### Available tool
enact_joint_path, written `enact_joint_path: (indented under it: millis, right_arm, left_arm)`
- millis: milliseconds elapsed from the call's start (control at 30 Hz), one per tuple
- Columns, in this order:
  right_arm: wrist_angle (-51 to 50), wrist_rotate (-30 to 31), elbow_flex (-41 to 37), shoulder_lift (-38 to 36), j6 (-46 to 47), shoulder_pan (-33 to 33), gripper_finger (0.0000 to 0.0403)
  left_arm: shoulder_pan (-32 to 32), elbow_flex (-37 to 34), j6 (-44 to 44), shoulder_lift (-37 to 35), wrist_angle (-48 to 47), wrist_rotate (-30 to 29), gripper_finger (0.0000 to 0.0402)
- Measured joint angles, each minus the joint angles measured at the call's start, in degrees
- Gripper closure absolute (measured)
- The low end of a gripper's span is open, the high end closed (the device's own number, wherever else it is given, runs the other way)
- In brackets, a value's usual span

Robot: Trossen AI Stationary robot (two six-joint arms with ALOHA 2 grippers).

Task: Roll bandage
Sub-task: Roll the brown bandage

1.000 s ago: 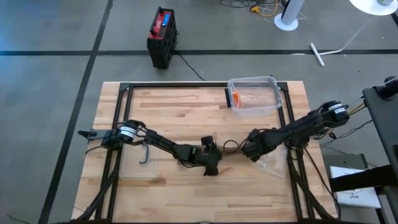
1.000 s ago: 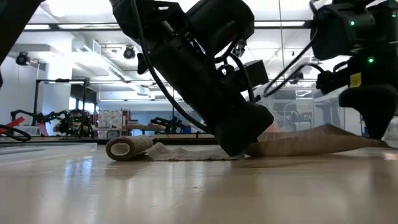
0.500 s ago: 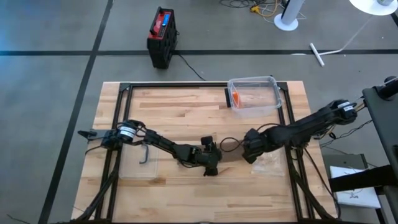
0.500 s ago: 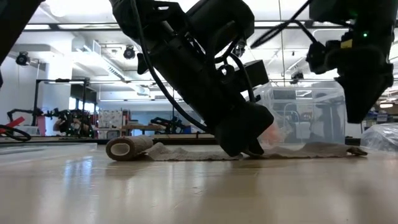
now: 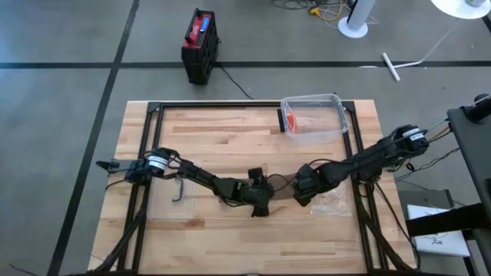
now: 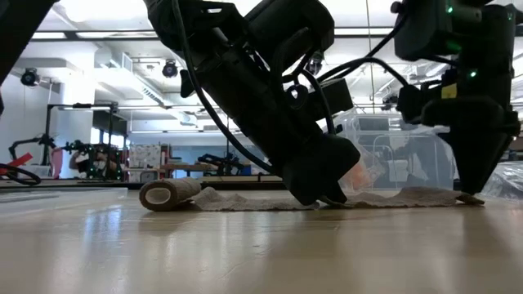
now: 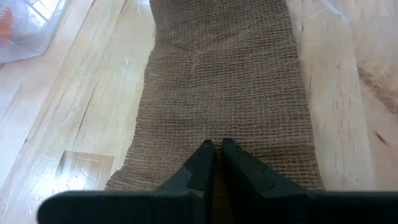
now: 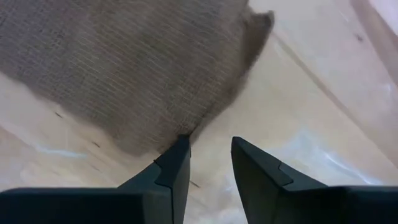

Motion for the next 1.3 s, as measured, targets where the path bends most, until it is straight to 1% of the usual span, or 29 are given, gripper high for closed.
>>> enact_joint_path:
  millis: [133, 333, 400, 533, 567, 700, 867, 1000, 1067, 1200, 1300]
  right_arm:
    - [1.7, -0.1, 0.0, 1.1, -1.3, 0.0, 0.0297]
    - [1.9, 0.6, 0.0, 2.8, -1.7, 0.0, 0.0324]
    - [1.6, 1.1, 0.0, 2.9, -1.7, 0.0, 0.0340]
    - [-0.2, 1.6, 0.0, 1.2, -2.1, 0.0, 0.0390]
    - [-1.2, 1.6, 0.0, 0.3, -2.1, 0.0, 0.0396]
    - [-7.3, 1.6, 0.0, -4.1, -1.8, 0.0, 0.0398]
    - [-13.9, 2.0, 0.0, -12.0, -0.2, 0.0, 0.0401]
    - [-17.3, 4.5, -0.4, -19.6, 2.5, 0.0, 0.0402]
    - [-18.8, 7.0, -0.8, -23.7, 4.8, 0.0, 0.0402]
    - [-18.9, 10.4, -2.4, -31.9, 9.1, 0.0, 0.0403]
    - [-13.9, 11.8, -4.2, -36.6, 10.3, 0.0, 0.0403]
  left_arm:
    - [0.0, 0.0, 0.0, 0.0, 0.0, 0.0, 0.0374]
    - [0.0, 0.0, 0.0, 0.0, 0.0, 0.0, 0.0374]
    - [0.0, 0.0, -0.2, 0.0, 0.0, 0.0, 0.0374]
    - [0.0, 0.0, -0.2, 0.0, 0.0, 0.0, 0.0374]
    - [0.0, 0.0, -0.2, 0.0, 0.0, 0.0, 0.0374]
    - [0.0, 0.0, -0.2, 0.0, 0.0, 0.0, 0.0374]
    - [0.0, 0.0, -0.2, 0.0, 0.0, 0.0, 0.0374]
    - [0.0, 0.0, -0.2, 0.0, 0.0, 0.0, 0.0374]
    - [0.0, 0.0, -0.2, 0.0, 0.0, 0.0, 0.0374]
    - [0.0, 0.0, -0.2, 0.0, 0.0, 0.0, 0.0374]
    - [0.0, 0.0, -0.2, 0.0, 0.0, 0.0, 0.0374]
